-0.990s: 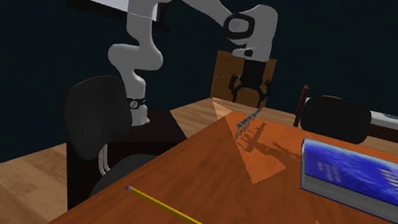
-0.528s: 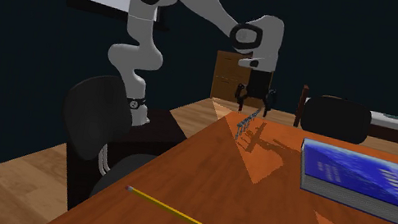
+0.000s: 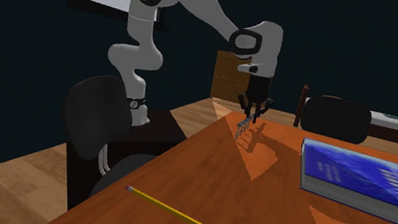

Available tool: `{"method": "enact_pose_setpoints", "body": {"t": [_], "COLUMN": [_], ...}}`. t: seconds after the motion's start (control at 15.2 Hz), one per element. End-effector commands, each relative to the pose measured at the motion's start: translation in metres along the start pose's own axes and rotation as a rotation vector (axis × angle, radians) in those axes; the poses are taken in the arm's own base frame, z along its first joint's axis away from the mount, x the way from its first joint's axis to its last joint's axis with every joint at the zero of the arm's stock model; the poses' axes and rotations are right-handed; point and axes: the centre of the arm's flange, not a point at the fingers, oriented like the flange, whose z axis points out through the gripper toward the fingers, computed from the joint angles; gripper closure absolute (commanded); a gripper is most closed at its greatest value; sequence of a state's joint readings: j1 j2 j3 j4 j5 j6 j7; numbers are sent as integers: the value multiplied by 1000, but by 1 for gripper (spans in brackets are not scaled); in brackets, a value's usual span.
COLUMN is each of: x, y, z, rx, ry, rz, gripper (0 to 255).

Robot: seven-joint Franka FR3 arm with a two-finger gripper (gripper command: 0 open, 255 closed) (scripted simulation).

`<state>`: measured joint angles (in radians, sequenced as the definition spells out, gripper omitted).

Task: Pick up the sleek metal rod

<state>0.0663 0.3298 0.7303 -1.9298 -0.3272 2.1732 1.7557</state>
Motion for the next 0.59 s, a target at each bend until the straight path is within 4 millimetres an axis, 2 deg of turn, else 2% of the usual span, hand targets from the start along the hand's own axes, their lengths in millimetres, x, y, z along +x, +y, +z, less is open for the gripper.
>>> {"method": "enact_pose_setpoints", "body": {"t": [0.0, 0.33, 0.53], "x": [0, 0, 1], "y": [0, 1, 1], "z": [0, 1, -15], "rx": [0, 0, 0], "ry": [0, 0, 0], "rz": [0, 0, 0], "gripper": [255, 255, 255]}}
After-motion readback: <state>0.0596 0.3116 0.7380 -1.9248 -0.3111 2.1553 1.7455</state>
